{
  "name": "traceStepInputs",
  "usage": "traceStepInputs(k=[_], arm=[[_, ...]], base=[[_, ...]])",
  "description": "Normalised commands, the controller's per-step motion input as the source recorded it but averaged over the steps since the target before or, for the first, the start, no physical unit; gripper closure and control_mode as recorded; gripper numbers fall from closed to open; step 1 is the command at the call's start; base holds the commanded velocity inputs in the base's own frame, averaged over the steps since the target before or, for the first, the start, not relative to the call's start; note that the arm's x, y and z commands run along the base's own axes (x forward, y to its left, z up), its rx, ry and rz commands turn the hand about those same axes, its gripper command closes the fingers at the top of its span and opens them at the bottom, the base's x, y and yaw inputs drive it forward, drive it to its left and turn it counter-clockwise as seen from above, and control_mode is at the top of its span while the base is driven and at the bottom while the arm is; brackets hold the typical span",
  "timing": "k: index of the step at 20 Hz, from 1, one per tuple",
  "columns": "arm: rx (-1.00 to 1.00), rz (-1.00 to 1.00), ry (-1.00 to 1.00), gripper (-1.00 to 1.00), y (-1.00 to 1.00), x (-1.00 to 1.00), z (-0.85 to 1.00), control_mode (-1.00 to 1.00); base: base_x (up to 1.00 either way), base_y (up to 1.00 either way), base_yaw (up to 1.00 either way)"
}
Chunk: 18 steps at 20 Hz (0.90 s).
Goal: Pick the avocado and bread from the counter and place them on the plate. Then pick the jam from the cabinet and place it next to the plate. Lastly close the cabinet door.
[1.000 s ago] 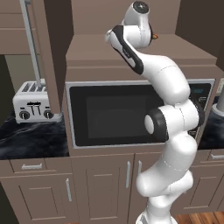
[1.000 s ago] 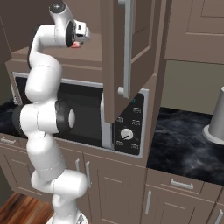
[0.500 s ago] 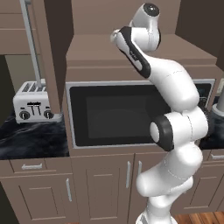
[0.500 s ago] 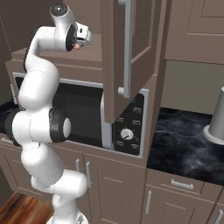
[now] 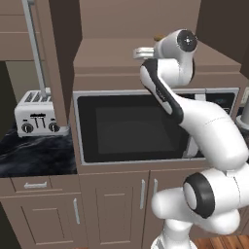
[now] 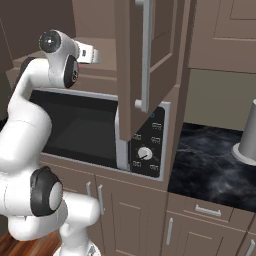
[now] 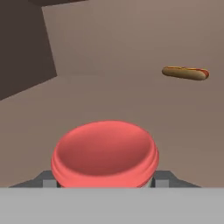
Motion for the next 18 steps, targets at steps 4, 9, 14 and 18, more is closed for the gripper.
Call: traceStepInputs(k=[4,9,14,18], arm=[[0.0,0.0,-0.09,1.0,-0.17,-1.0,0.85,-1.0],[-0.01,0.0,0.01,1.0,-0.03,-1.0,0.98,-1.0],[-0.05,0.0,0.07,1.0,0.0,-1.0,0.46,-1.0],[-0.05,0.0,0.04,1.0,0.0,-0.97,0.01,-1.0]], base=[[0.0,0.0,0.0],[0.0,0.0,0.0],[0.0,0.0,0.0],[0.0,0.0,0.0]])
